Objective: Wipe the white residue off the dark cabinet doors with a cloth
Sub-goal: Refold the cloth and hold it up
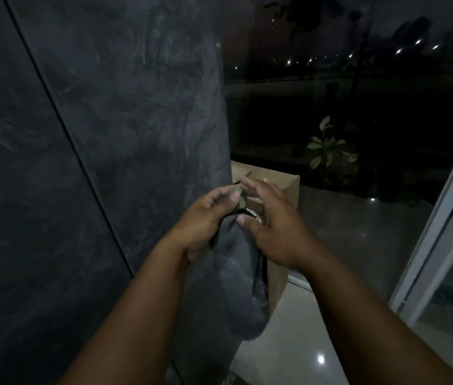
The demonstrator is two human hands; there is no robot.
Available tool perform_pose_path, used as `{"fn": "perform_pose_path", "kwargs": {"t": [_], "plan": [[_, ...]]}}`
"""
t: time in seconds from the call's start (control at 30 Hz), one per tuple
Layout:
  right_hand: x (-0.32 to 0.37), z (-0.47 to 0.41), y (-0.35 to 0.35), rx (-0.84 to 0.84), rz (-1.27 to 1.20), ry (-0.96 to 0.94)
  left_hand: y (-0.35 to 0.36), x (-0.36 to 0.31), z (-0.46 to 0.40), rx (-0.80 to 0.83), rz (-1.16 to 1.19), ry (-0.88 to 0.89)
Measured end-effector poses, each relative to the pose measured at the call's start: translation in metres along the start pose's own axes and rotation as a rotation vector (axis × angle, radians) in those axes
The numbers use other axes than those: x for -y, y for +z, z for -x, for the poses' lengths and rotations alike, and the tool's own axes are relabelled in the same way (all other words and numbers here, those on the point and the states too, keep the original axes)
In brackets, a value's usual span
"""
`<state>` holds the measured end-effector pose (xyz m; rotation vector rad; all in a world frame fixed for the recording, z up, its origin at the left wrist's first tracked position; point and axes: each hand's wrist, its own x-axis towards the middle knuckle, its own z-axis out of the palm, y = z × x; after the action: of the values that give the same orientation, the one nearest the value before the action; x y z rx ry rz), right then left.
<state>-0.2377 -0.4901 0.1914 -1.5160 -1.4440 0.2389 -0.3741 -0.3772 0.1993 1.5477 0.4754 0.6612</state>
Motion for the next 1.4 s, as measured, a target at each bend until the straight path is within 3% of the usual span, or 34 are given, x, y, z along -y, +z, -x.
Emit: {"fn": "perform_pose_path", "kwargs": {"t": [0.33, 0.53, 0.7, 0.87, 1.03, 1.23, 1.4], "plan": [[-0.044, -0.034, -0.095, 0.151, -0.068, -0.093, 0.066, -0.010, -0.054, -0.071, 0.030, 0.127], [-0.071, -0.054, -0.131, 0.062, 0.067, -0.184, 0.100, 0.003, -0.071, -0.168, 0.089, 0.180], [-0.091, -0.065, -0.149, -0.002, 0.008, -0.194, 0.125, 0.047, -0.075, -0.099, -0.029, 0.029], [-0.123, -0.092, -0.153, -0.022, -0.032, -0.131, 0.149, 0.081, -0.106, -0.285, -0.015, -0.109], [-0.165, -0.132, -0.146, -0.046, -0.022, -0.081, 0.132, 0.104, -0.158, -0.340, -0.034, -0.295], [-0.216, -0.200, -0.133, -0.008, 0.016, -0.058, 0.099, 0.137, -0.242, -0.489, 0.340, -0.498], [-0.261, -0.212, -0.115, 0.261, 0.037, 0.039, 0.067, 0.144, -0.301, -0.367, 0.849, -0.486]]}}
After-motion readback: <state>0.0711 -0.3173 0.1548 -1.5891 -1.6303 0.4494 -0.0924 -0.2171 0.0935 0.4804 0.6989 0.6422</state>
